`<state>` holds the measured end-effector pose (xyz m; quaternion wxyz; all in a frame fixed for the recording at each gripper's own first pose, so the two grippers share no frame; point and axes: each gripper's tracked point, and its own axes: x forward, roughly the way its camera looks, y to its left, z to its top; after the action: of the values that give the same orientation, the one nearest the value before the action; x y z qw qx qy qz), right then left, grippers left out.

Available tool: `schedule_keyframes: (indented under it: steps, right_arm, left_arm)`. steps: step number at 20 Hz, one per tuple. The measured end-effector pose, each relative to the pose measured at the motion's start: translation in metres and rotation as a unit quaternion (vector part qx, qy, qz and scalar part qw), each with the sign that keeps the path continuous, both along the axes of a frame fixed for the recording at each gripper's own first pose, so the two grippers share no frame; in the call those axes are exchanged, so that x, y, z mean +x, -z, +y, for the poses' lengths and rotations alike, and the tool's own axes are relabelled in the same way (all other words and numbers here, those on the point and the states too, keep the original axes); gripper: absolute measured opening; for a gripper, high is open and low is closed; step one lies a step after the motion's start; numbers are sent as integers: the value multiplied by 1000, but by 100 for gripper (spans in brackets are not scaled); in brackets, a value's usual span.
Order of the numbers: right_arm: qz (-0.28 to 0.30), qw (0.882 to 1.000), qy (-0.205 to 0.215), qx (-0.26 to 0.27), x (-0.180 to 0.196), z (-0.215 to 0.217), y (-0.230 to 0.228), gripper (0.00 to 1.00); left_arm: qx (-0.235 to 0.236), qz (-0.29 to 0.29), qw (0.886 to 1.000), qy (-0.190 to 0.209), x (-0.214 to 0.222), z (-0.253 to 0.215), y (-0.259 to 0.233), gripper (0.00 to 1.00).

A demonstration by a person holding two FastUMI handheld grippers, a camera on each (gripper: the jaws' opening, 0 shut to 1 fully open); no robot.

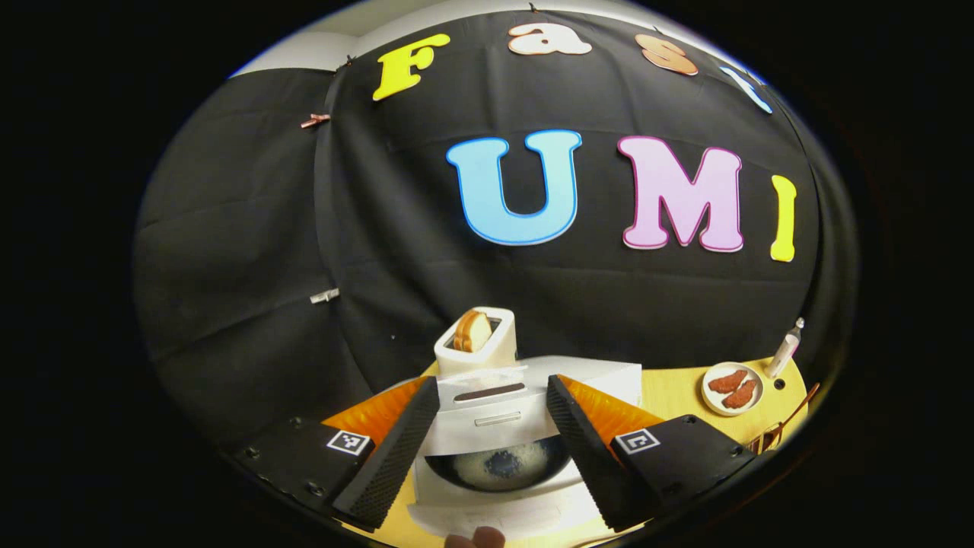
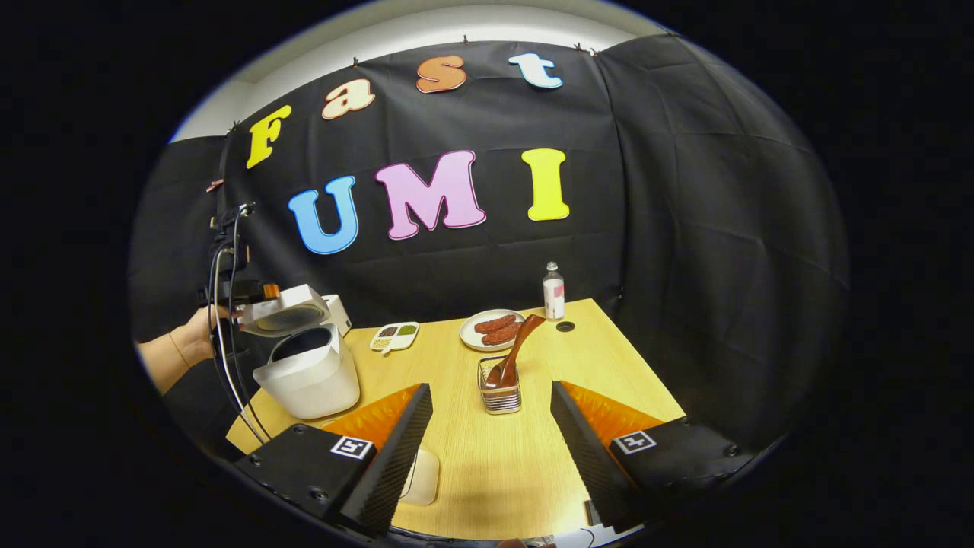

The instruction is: Close the left gripper, press the button to open the rice cooker; take a wooden spoon from the chopstick holder with the right hand, scoop a spoonful of rice and pour it into the rice cooker, then put the wooden spoon back into the chopstick holder.

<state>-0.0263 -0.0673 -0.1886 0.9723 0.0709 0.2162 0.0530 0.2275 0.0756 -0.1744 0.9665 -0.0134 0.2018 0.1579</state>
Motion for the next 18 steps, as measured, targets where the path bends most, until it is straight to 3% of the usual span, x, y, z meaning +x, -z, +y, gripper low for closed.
schedule_keyframes:
  steps: [13,18]
  right_arm:
    - [7,1000,-27,-8,-25,13,5,99]
    - [8,1000,-27,-10,-26,10,7,99]
  left_arm:
    - [-79,131,988,11,-31,-31,104,100]
    - [-89,136,987,-2,-34,-35,118,100]
